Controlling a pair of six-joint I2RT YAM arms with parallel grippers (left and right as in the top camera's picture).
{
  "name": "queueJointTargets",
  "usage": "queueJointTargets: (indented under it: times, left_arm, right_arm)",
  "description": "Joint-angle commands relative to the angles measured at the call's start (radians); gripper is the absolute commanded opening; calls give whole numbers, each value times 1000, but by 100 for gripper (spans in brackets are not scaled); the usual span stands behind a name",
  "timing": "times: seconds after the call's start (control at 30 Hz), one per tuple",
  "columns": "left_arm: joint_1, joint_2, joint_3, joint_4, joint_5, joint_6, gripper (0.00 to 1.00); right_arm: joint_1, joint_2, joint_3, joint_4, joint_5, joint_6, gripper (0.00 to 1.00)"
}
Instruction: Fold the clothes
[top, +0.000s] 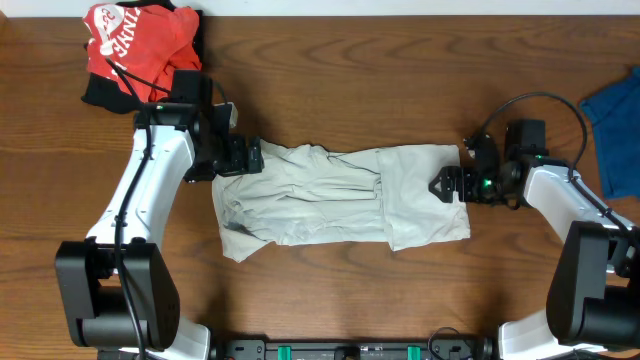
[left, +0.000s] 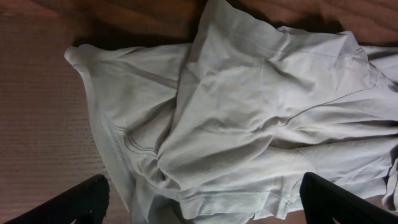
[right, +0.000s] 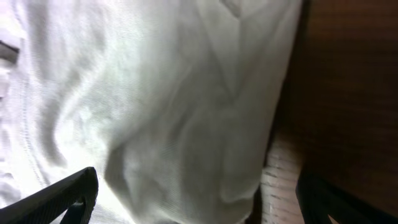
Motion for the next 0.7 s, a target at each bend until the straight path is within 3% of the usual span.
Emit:
queueJointTargets:
  times: [0.0,0.67]
  left_arm:
    - [1,0,-9,2,-2,-9,98]
    - [26,0,-43,15,-5,-28,98]
  right_arm:
    - [10,-13,-8,6,-58,-21,99]
    - [62,-13,-8,28,-69,-21,99]
